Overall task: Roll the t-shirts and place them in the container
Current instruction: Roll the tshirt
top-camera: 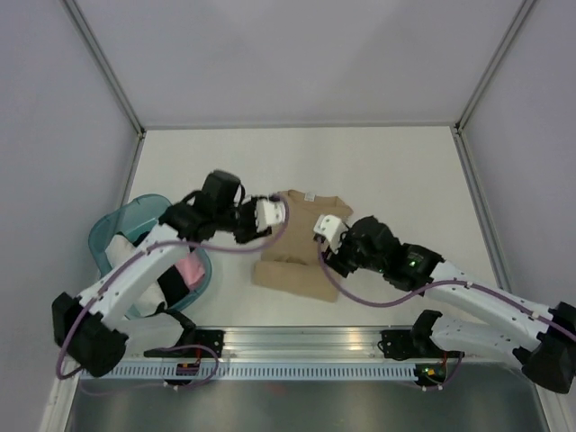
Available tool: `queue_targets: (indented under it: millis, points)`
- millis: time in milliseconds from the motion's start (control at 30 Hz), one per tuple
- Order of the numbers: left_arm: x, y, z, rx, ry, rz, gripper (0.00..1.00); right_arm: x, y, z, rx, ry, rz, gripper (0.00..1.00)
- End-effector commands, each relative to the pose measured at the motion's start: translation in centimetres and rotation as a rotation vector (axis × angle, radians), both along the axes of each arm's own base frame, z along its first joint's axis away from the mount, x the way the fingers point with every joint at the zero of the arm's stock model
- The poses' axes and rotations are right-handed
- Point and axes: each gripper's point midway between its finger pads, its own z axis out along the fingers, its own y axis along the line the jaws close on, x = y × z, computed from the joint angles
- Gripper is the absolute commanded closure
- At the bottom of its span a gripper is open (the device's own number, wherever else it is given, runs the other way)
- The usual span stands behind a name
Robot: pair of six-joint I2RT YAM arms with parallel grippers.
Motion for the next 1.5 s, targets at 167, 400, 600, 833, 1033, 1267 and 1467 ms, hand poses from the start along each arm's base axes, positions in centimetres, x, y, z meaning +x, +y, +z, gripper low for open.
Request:
queue_targets:
  millis: [167, 400, 600, 833, 1033, 1267, 1467]
  points:
    - [-6.1, 2.4, -9.9, 0.174, -0.400, -0.286, 0.38, -8.3, 1.9, -7.5, -0.417, -0.150, 0.242, 0.37]
    - [-7.8, 2.4, -13.1, 0.160, -0.437, -0.363, 0.38, -8.5, 0.9, -10.3, -0.507, -0.169, 0.231, 0.36]
    - [-9.1, 2.2, -14.5, 0.153, -0.459, -0.445, 0.39, -8.8, 0.8, -12.8, -0.528, -0.161, 0.266, 0.36]
    - [-7.8, 1.6, -15.1, 0.163, -0.443, -0.397, 0.38, -8.8, 1.2, -14.3, -0.540, -0.140, 0.243, 0.36]
    - [-6.0, 1.5, -16.6, 0.235, -0.421, -0.361, 0.45, -8.0, 0.7, -14.7, -0.560, -0.129, 0.209, 0.43]
    - [-5.8, 1.9, -17.1, 0.274, -0.362, -0.336, 0.85, -6.6, 0.0, -13.1, -0.475, -0.065, 0.191, 1.00]
    - [-6.7, 1.4, -15.6, 0.232, -0.144, -0.304, 0.98, -5.7, -0.1, -9.7, -0.345, -0.018, 0.254, 1.00]
